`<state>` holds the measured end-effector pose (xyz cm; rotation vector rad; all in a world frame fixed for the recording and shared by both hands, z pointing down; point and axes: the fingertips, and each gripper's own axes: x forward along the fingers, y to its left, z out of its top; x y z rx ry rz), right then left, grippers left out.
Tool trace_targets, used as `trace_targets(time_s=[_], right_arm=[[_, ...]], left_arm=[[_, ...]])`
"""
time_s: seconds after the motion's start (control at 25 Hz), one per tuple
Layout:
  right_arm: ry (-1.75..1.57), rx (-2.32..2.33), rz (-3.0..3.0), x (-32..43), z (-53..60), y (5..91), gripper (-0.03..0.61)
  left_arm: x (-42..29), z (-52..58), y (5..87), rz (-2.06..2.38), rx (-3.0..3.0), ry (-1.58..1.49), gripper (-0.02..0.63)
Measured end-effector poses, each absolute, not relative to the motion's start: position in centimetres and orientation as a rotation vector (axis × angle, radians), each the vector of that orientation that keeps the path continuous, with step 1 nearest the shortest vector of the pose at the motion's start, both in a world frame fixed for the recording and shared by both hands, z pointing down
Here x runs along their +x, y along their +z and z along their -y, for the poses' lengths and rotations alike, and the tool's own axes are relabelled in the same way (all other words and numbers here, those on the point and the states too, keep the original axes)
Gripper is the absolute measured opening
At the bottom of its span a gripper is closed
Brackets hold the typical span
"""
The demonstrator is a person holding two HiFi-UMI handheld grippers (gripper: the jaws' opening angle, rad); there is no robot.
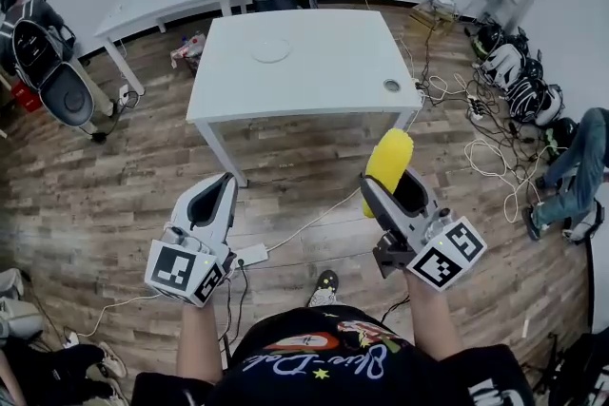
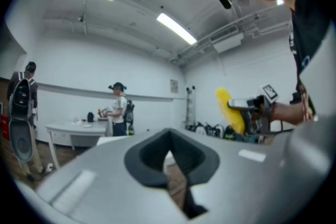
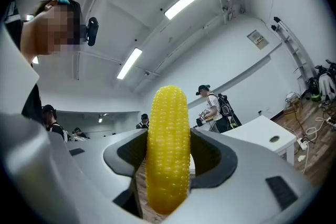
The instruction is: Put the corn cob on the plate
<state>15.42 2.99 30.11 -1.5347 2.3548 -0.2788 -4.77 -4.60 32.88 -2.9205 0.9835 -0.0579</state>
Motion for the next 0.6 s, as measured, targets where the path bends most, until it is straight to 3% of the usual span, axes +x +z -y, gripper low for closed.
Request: trace_targets(time_s=[0.28,0.6], right_arm=[[-0.283,-1.453,-2.401,19.8,3.7,30.2,0.238],[-0.368,-1.448,-2.431,22.0,14.6,31.4,0.238]], left_arm=[[1.5,9.3,33.8,-1.016,-2.946,-0.071,-0.002],[2.9,19.9,34.3,-1.086,-2.926,-0.047,-0.002]])
